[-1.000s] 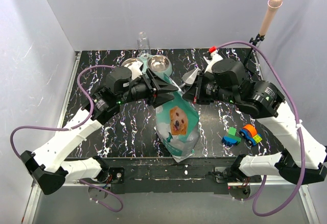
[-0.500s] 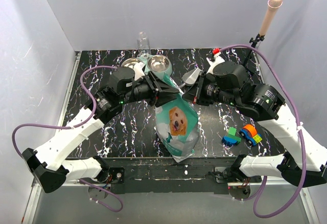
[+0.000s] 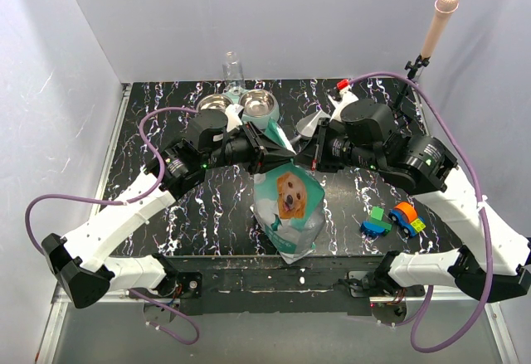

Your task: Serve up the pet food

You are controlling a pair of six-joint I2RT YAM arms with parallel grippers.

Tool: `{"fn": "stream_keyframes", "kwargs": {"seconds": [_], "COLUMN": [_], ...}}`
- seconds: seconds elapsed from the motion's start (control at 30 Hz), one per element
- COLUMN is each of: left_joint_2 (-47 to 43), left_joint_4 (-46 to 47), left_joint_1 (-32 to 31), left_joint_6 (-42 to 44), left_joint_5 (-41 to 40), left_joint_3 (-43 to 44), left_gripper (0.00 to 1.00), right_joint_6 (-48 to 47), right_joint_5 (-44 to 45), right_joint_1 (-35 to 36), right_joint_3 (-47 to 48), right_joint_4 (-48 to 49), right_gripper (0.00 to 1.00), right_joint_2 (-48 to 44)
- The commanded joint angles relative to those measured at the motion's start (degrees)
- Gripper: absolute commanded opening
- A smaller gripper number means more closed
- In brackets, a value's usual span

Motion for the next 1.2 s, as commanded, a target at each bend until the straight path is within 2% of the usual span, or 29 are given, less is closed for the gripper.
{"fn": "stream_keyframes", "kwargs": {"seconds": [0.0,0.13,0.33,0.6,0.63,0.73,0.83,0.97,1.07,1.1,1.17], "left_joint_2": [-1.0,-0.8,-1.2,-2.1,-2.1,-2.1,-1.3,0.9,0.8,0.3,-0.9], "left_joint_4": [1.3,2.3,4.9,8.3,8.5,8.3,4.3,-3.5,-4.1,-4.0,-3.1], "left_joint_1": [-0.3,-0.4,-0.3,-0.4,-0.4,-0.4,-0.4,-0.4,-0.4,-0.5,-0.6], "left_joint_6": [0.9,1.6,2.0,1.2,1.4,2.2,4.3,7.3,8.4,8.4,8.3], "left_joint_5": [0.7,0.9,0.7,-0.2,-0.2,-0.4,-1.3,-1.5,-0.9,-0.7,-0.7], "left_joint_3": [1.3,1.9,2.1,1.7,1.7,2.2,4.5,10.1,10.8,10.3,9.3], "left_gripper": [0.13,0.08,0.00,0.00,0.00,0.00,0.00,0.00,0.00,0.04,0.26], "right_joint_6": [-4.3,-9.6,-15.6,-18.4,-18.1,-16.6,-15.0,-12.7,-12.7,-12.9,-14.0], "right_joint_5": [1.4,-0.8,3.0,0.3,1.0,3.2,4.8,13.0,18.6,18.9,17.2], "right_joint_1": [-0.2,0.2,1.7,3.5,3.4,3.4,3.4,3.4,3.4,3.4,3.4], "right_joint_3": [1.1,1.5,2.5,-1.0,-2.0,-3.8,-2.4,0.4,5.2,6.5,7.0], "right_joint_4": [-0.7,-1.6,-5.1,0.1,1.5,3.6,3.3,-0.8,-6.1,-7.0,-6.3], "right_gripper": [0.01,0.01,0.20,0.27,0.27,0.03,0.01,0.01,0.01,0.01,0.01], "right_joint_2": [0.9,1.4,1.3,0.8,0.6,0.4,1.1,1.6,4.2,4.9,5.1]}}
